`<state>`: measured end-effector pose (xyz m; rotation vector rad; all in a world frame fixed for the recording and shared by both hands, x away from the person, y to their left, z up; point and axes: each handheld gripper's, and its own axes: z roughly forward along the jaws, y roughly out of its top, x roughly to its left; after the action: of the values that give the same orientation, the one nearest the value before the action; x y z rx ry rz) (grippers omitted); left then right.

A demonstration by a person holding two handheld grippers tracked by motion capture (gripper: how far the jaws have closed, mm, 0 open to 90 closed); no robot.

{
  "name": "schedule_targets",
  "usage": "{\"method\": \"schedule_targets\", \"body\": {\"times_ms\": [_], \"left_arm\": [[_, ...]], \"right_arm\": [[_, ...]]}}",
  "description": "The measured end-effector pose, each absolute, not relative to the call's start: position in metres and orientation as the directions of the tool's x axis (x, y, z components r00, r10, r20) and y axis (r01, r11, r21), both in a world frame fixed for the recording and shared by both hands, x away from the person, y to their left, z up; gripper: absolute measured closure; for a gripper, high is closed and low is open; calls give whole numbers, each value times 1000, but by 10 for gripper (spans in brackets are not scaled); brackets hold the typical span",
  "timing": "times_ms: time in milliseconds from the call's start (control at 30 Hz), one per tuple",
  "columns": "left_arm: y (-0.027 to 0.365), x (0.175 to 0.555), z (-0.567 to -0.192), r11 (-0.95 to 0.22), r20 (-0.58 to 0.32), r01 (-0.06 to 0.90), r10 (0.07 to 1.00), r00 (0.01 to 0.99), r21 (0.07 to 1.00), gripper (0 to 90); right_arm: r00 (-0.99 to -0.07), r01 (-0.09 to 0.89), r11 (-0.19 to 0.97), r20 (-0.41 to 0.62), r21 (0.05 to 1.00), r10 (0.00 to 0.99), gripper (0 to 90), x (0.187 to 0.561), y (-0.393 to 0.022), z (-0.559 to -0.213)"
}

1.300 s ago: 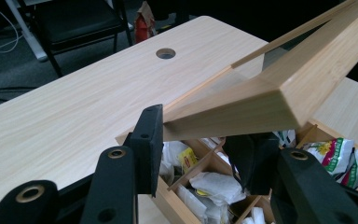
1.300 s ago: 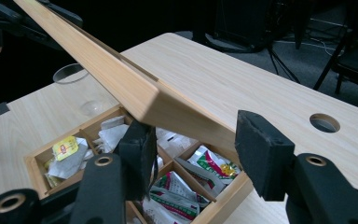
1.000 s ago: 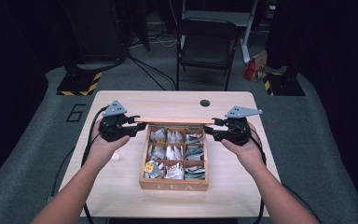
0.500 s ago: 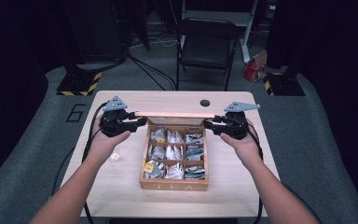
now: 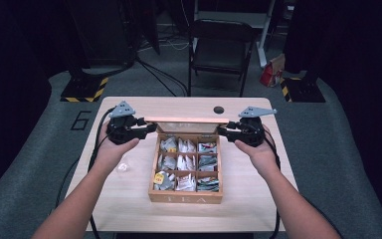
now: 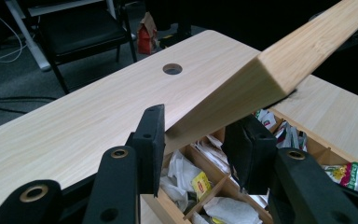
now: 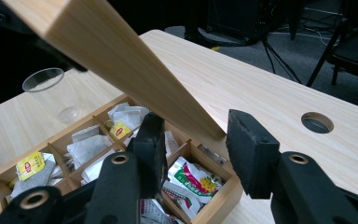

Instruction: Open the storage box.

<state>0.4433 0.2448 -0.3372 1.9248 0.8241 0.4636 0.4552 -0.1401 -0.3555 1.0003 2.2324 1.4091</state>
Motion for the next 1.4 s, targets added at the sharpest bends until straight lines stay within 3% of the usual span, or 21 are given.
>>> {"method": "schedule_targets", "body": {"times_ms": [500, 1033, 1400], "left_arm": [[245, 462, -361, -319, -32, 385, 732, 680, 866, 586], [239, 475, -368, -305, -19, 356, 736, 677, 883, 599], [240, 481, -368, -278, -37, 361, 745, 666, 890, 610]], "right_arm": [[-701, 392, 261, 102, 882, 706, 576, 461, -140, -352], [-691, 390, 243, 108, 888, 714, 583, 469, -140, -349], [-685, 386, 240, 103, 890, 721, 521, 472, -140, -351]]}}
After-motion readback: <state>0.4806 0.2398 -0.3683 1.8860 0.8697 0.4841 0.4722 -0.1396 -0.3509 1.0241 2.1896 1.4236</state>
